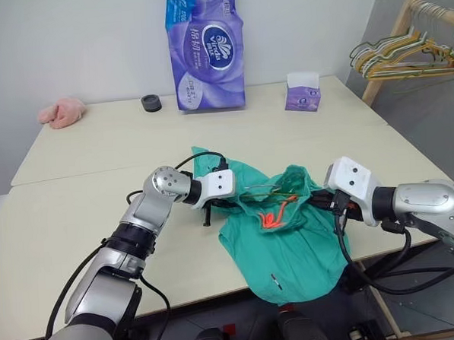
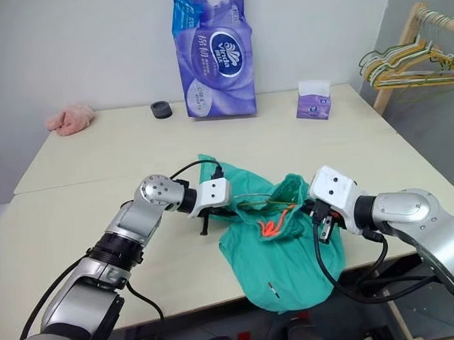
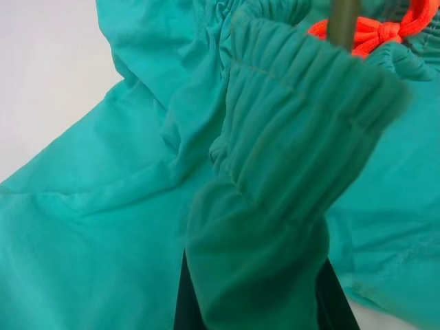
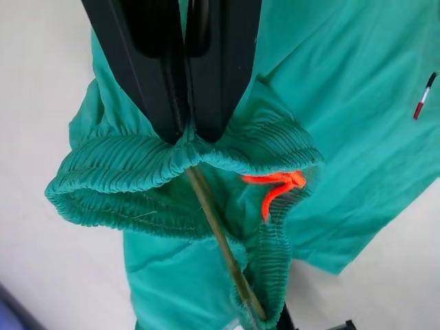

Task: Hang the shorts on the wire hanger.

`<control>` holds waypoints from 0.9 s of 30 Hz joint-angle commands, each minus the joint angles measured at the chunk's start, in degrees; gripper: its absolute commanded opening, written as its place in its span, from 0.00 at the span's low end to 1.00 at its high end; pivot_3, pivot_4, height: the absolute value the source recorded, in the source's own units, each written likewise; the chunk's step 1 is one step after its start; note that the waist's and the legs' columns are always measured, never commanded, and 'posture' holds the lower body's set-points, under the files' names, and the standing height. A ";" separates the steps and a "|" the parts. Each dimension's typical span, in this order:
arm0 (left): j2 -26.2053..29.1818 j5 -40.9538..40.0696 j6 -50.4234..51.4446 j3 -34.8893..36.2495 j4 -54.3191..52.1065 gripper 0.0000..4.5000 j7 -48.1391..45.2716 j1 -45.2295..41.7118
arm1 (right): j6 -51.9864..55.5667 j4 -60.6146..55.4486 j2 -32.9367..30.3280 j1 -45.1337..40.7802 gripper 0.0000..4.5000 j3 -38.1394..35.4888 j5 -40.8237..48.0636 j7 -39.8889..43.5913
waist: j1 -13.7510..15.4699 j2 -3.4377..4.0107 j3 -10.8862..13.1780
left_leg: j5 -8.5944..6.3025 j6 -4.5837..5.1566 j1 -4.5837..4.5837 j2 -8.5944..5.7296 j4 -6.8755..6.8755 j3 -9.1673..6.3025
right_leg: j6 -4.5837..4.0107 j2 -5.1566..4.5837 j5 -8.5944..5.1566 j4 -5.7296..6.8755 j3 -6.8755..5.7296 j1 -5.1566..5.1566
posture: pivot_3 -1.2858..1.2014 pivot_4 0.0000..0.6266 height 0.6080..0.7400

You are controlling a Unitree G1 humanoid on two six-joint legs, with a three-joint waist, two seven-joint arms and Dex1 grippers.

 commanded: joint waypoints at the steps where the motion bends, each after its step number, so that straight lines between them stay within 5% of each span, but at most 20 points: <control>1: -0.46 -0.98 1.52 0.44 -4.30 0.00 1.03 0.94 | -1.64 -0.84 -3.08 1.61 0.16 -3.33 -1.27 1.95 | 0.06 0.01 0.00 | 0.00 0.00 0.00 0.00 0.00 0.00 | 0.00 -0.01 0.00 0.00 0.00 0.00 | 0.44 0.11 1.00; 7: -0.33 -1.70 3.52 0.03 -7.88 0.00 0.50 3.41 | 0.06 -2.39 -8.14 9.06 0.60 -12.84 1.93 6.98 | 0.58 0.02 -0.01 | 0.00 0.00 0.02 0.00 0.00 0.01 | 0.00 -0.02 0.00 0.02 0.00 0.00 | 0.44 0.11 1.00; 18: -0.63 -1.38 2.89 -0.76 -7.70 0.00 -0.32 3.27 | -1.56 2.26 -7.51 19.18 0.60 -15.73 -3.67 4.05 | 1.01 0.06 -0.05 | 0.00 0.00 0.07 0.00 0.01 0.11 | 0.00 -0.01 0.00 0.01 0.06 0.04 | 0.43 0.11 1.00; 27: -0.42 -1.05 2.54 -1.25 -7.43 0.00 -0.94 2.98 | -7.20 9.28 -3.40 10.26 0.60 -2.87 -9.30 5.19 | 0.81 0.21 -0.14 | 0.00 0.00 0.09 0.00 0.00 0.15 | 0.00 0.01 0.00 0.01 0.07 0.03 | 0.44 0.09 1.00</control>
